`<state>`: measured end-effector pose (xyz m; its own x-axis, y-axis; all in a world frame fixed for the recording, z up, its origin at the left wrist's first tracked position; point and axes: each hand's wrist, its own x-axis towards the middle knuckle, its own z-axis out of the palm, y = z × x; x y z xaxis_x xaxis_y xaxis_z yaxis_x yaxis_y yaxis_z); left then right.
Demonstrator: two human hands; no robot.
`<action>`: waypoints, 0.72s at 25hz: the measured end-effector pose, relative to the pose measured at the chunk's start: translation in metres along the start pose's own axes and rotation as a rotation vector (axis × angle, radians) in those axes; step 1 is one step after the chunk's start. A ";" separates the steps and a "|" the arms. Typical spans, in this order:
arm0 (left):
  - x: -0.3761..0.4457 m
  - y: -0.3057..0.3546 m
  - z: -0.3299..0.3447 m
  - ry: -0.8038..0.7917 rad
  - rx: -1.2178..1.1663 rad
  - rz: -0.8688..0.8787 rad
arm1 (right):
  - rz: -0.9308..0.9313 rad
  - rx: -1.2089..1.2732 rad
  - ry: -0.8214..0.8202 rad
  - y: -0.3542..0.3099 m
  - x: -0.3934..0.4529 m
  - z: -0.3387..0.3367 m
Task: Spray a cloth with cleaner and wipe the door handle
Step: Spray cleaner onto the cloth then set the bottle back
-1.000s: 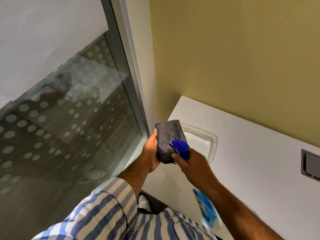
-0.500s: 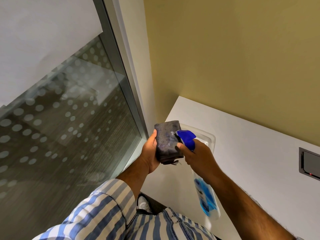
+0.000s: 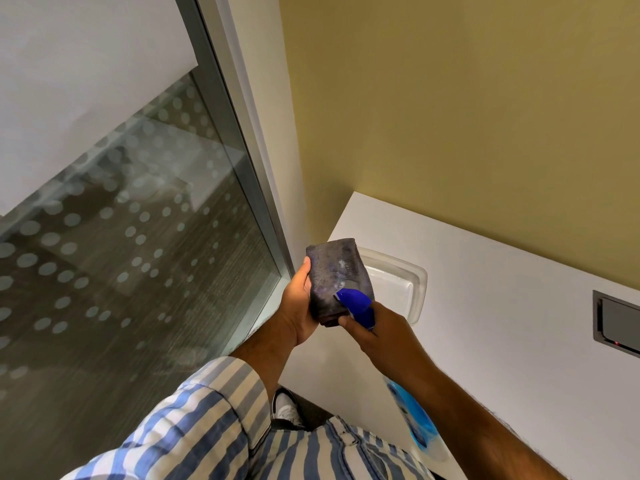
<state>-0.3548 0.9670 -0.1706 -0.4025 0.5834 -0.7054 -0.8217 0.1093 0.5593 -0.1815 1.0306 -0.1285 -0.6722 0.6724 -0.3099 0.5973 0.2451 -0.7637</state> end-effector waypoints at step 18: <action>-0.003 -0.006 0.003 -0.025 0.009 -0.021 | -0.070 0.116 0.069 -0.017 0.002 -0.017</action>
<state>-0.3475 0.9668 -0.1706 -0.3751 0.6011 -0.7056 -0.8261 0.1285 0.5486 -0.1862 1.0393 -0.1065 -0.6765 0.7039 -0.2165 0.4926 0.2139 -0.8436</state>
